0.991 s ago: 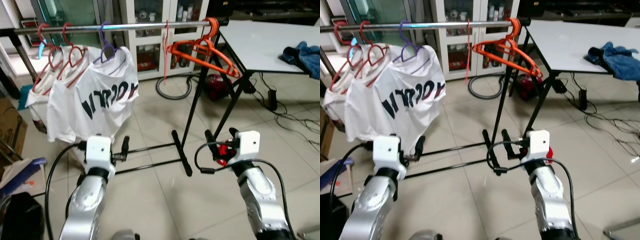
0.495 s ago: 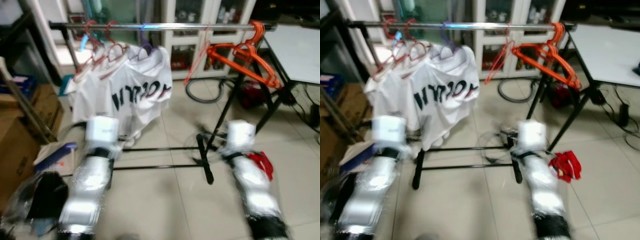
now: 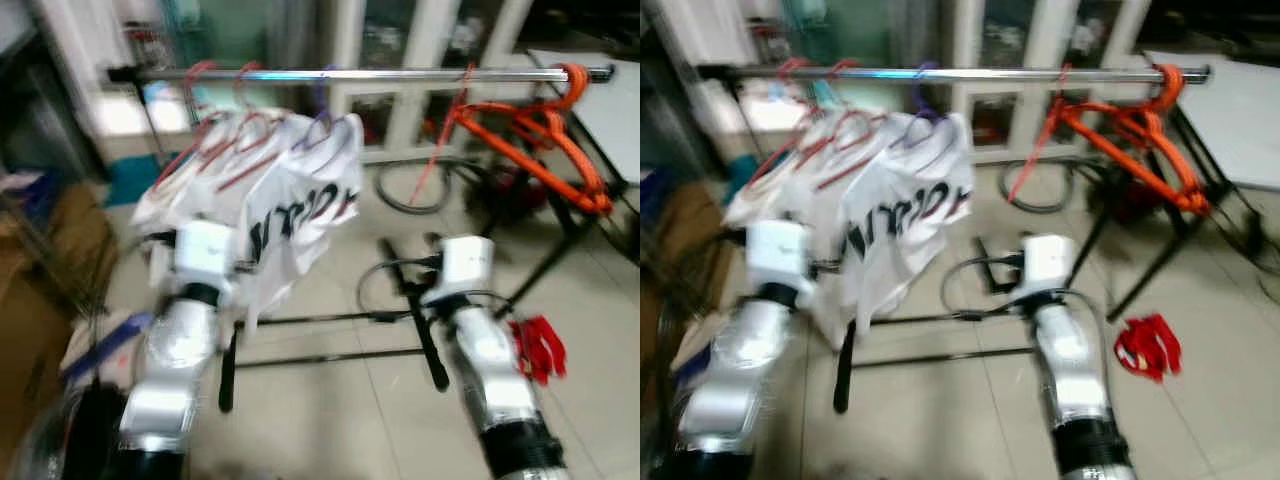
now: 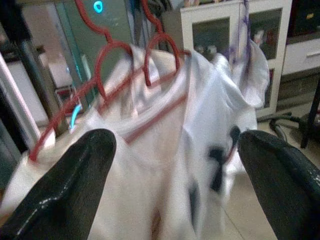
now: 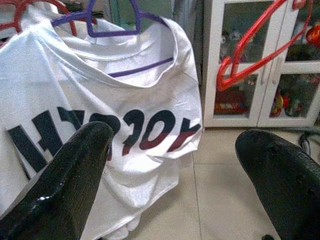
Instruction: Hang hanger
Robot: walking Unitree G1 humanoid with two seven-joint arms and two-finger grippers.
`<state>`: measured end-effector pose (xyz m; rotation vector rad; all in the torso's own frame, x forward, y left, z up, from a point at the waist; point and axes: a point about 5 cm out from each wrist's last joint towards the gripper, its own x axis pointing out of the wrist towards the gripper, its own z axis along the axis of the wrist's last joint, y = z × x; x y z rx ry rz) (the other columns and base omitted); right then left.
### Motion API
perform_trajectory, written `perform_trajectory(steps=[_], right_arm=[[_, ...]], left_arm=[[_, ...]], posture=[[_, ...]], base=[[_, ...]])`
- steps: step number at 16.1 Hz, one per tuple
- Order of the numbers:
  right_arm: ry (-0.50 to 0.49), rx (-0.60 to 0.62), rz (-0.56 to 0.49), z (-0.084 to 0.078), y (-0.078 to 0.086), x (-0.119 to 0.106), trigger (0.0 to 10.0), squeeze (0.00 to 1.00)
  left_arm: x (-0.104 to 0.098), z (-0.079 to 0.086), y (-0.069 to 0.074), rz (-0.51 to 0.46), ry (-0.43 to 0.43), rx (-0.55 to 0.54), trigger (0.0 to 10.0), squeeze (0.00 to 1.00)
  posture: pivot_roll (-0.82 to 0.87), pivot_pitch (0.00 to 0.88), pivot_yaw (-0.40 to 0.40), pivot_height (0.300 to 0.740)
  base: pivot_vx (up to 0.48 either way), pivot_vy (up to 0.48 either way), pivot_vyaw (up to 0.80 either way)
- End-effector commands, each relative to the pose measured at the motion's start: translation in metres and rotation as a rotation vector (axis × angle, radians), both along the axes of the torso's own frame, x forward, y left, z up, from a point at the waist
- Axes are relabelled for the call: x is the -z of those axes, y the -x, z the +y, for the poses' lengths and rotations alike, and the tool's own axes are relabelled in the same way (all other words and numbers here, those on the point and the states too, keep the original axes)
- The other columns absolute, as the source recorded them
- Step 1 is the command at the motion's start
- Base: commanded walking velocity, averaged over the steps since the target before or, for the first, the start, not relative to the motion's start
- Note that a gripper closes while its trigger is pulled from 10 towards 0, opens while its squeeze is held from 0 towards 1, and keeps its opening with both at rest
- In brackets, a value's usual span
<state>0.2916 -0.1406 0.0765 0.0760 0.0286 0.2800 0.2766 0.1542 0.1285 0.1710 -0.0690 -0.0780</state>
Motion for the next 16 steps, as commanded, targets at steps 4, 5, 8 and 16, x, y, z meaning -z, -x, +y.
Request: perform_trajectory(steps=[4, 5, 8, 16], right_arm=[[0.040, 0.089, -0.021, -0.024, 0.004, -0.001, 10.0, 0.00], [0.038, 0.094, -0.027, -0.023, 0.004, -0.002, 10.0, 0.00], [0.038, 0.108, -0.030, -0.025, 0.008, -0.001, 10.0, 0.00], [0.031, 0.111, -0.010, -0.022, 0.017, 0.004, 10.0, 0.00]], left_arm=[[-0.030, -0.021, -0.016, -0.071, 0.038, 0.067, 10.0, 0.00], [-0.035, -0.024, -0.018, -0.089, 0.034, 0.089, 10.0, 0.00], [-0.037, -0.026, -0.022, -0.083, 0.041, 0.098, 10.0, 0.00], [-0.059, -0.019, -0.064, -0.008, 0.042, 0.107, 10.0, 0.00]], posture=[[0.09, 0.000, 0.004, 0.740], [0.07, 0.000, 0.016, 0.740], [0.06, 0.000, 0.025, 0.740], [0.06, 0.000, 0.048, 0.740]], base=[[0.162, 0.139, -0.39], [0.000, 0.000, 0.00], [0.000, 0.000, 0.00], [0.000, 0.000, 0.00]])
